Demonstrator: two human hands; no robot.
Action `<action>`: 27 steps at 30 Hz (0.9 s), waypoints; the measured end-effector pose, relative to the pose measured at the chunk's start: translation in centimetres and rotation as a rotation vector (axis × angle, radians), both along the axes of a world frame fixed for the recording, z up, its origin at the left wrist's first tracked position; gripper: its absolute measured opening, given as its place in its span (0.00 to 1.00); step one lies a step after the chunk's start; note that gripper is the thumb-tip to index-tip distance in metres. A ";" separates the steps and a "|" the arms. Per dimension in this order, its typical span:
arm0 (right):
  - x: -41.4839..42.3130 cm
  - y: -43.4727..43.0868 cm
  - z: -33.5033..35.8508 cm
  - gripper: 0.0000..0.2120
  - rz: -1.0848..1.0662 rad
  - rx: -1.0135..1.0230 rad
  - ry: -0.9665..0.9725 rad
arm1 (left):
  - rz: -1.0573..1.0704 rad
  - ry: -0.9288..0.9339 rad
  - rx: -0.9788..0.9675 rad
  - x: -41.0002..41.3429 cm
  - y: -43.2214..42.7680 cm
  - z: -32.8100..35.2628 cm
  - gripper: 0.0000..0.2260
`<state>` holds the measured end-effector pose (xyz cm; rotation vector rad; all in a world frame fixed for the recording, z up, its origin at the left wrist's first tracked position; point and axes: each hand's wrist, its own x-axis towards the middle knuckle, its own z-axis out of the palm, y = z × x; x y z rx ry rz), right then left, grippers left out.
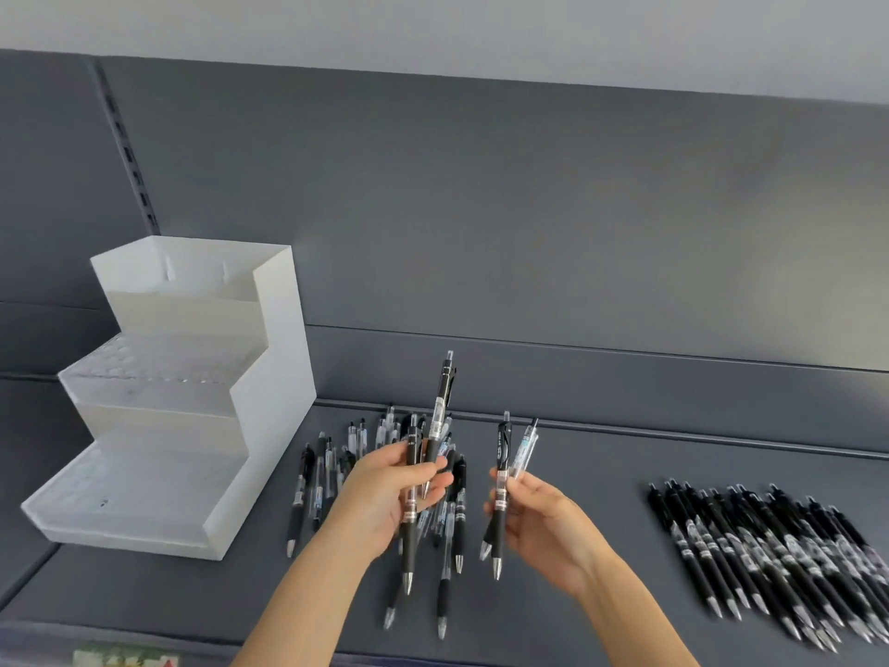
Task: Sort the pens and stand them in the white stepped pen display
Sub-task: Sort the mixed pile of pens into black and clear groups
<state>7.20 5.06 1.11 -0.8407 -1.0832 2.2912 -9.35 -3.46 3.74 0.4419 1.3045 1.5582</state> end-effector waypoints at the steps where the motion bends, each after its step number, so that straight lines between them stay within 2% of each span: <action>1: 0.7 0.1 0.1 0.05 -0.013 -0.015 0.016 | -0.037 -0.020 0.002 0.8 0.3 0.1 0.09; 9: 6.6 1.1 1.5 0.06 -0.190 0.038 0.023 | -0.285 0.011 -0.047 7.1 3.2 0.4 0.09; 11: 8.2 1.5 1.9 0.04 -0.273 0.106 0.015 | -0.354 0.054 -0.067 9.1 4.0 0.4 0.09; 15: 11.5 2.5 2.5 0.08 -0.345 0.273 -0.030 | -0.527 0.169 -0.101 13.8 5.5 0.6 0.08; 16: 12.4 2.8 2.6 0.10 -0.347 0.279 -0.042 | -0.562 0.210 -0.111 15.0 5.9 0.6 0.08; 20: 17.4 4.5 2.5 0.06 -0.353 0.223 -0.063 | -0.650 0.354 -0.155 20.4 7.8 0.6 0.07; 24: 23.3 7.2 2.6 0.07 -0.327 0.210 -0.116 | -0.572 0.444 -0.206 24.8 9.8 -0.4 0.09; 27: 26.5 9.4 1.7 0.08 -0.239 0.301 -0.372 | -0.366 0.393 -0.262 26.2 11.2 -1.8 0.06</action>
